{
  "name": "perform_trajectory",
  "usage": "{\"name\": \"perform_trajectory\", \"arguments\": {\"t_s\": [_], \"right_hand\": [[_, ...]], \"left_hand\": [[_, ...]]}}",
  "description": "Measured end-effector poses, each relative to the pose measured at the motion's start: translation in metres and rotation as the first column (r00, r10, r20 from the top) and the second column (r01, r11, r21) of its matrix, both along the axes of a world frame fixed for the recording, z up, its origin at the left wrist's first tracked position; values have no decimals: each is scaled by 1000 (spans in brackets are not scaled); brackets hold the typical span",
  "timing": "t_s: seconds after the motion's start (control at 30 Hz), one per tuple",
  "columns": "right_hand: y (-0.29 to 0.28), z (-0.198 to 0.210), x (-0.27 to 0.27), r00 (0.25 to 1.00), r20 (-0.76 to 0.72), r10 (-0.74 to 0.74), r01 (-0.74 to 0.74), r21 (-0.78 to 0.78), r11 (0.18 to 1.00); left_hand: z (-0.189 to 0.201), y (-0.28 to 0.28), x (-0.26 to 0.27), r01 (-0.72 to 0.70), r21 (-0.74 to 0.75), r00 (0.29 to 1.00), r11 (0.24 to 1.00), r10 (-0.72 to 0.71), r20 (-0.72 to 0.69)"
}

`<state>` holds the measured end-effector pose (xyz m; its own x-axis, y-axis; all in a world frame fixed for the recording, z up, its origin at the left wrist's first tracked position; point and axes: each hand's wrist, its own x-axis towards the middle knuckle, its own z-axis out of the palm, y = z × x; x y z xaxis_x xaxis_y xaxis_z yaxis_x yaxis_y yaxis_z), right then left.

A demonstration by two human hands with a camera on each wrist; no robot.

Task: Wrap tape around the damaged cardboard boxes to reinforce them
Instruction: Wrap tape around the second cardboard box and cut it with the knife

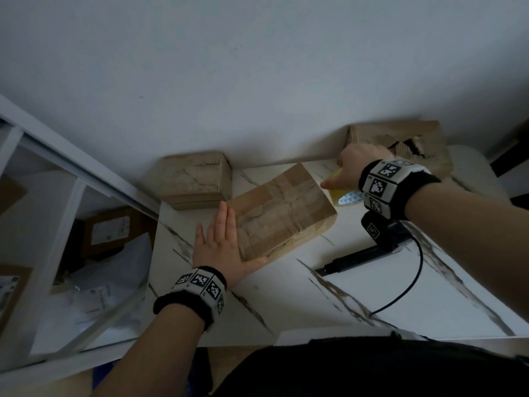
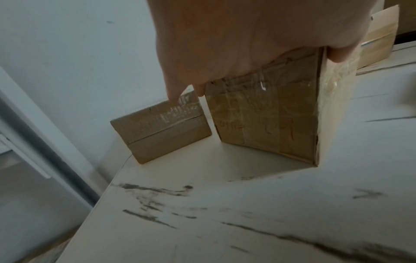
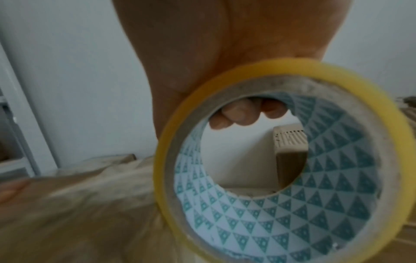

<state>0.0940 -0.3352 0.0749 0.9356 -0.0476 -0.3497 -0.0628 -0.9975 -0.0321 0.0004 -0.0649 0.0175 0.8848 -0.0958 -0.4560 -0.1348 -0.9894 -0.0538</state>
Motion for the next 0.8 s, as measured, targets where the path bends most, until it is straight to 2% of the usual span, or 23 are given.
{"name": "perform_trajectory", "arguments": {"t_s": [0.33, 0.53, 0.63, 0.7, 0.8], "right_hand": [[-3, -24, 7, 996, -60, -69, 75, 96, 993], [-1, -22, 8, 993, -121, -3, 15, 98, 995], [2, -20, 7, 990, -137, 19, -8, 79, 997], [4, -21, 5, 988, -156, 20, -6, 86, 996], [7, -23, 1, 984, -174, 26, -11, 88, 996]], "left_hand": [[1, -1, 2, -3, -5, 1000, 1000, 3, -31], [12, -14, 3, -16, 4, 1000, 1000, 16, -7], [14, -39, 1, 87, -45, 995, 995, -85, 48], [7, -57, -2, 154, -86, 988, 984, -152, 30], [-1, -65, -2, 173, -76, 985, 982, -174, 0]]}}
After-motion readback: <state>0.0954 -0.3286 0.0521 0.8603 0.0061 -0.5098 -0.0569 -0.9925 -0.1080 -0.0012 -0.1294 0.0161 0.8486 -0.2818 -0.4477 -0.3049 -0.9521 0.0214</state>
